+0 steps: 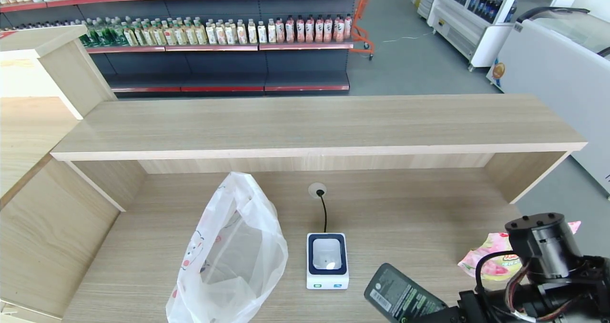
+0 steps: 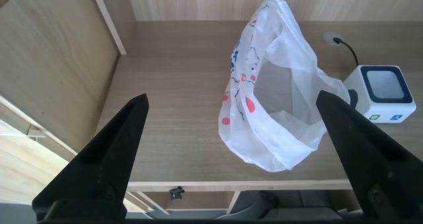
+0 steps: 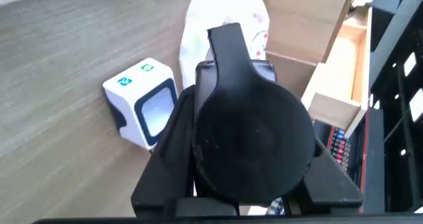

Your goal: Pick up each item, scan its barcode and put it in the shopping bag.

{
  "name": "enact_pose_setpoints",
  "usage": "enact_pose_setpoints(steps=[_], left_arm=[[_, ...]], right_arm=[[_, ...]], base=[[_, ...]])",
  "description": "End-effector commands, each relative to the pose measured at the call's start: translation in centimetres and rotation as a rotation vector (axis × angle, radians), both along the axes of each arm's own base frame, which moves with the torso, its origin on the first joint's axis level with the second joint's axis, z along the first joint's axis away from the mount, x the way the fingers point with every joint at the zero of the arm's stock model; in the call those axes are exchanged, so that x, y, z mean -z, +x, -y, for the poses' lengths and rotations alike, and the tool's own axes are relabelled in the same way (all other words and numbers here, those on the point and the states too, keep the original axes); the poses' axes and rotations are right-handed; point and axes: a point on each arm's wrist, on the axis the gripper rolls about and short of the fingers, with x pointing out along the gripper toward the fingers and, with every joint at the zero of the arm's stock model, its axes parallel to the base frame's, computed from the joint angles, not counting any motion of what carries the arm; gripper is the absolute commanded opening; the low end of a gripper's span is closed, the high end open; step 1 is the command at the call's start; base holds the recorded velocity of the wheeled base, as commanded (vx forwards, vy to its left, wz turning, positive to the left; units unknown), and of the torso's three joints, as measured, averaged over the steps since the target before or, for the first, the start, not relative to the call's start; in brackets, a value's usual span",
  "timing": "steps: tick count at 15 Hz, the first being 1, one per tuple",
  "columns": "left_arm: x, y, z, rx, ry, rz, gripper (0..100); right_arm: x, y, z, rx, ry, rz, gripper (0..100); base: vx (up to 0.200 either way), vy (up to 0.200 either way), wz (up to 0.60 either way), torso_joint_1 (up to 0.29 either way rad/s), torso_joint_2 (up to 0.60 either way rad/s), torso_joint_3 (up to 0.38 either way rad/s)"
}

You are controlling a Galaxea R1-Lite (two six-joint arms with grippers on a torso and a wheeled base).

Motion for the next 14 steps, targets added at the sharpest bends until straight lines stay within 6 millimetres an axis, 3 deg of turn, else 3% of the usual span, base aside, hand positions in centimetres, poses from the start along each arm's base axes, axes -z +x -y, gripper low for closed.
enact_pose_setpoints(steps=[1,5,14], left_arm=[[0.0,0.0,0.0,0.0,0.0,0.001,100],[0.0,0.0,0.0,0.0,0.0,0.001,100],[0.0,0.0,0.0,0.0,0.0,0.001,100]], right_arm=[[0.2,-0.1,-0.8,-0.074,0.009,-0.002,0],[-0.3,-0.9,-2.0,-0.276,0.096,0.063,0],[-0.9,-0.9,-2.6,-0.363,0.147,0.107,0]], base=[[0.0,0.0,0.0,0.0,0.0,0.0],[0.0,0.0,0.0,0.0,0.0,0.0],[0.0,0.0,0.0,0.0,0.0,0.0]])
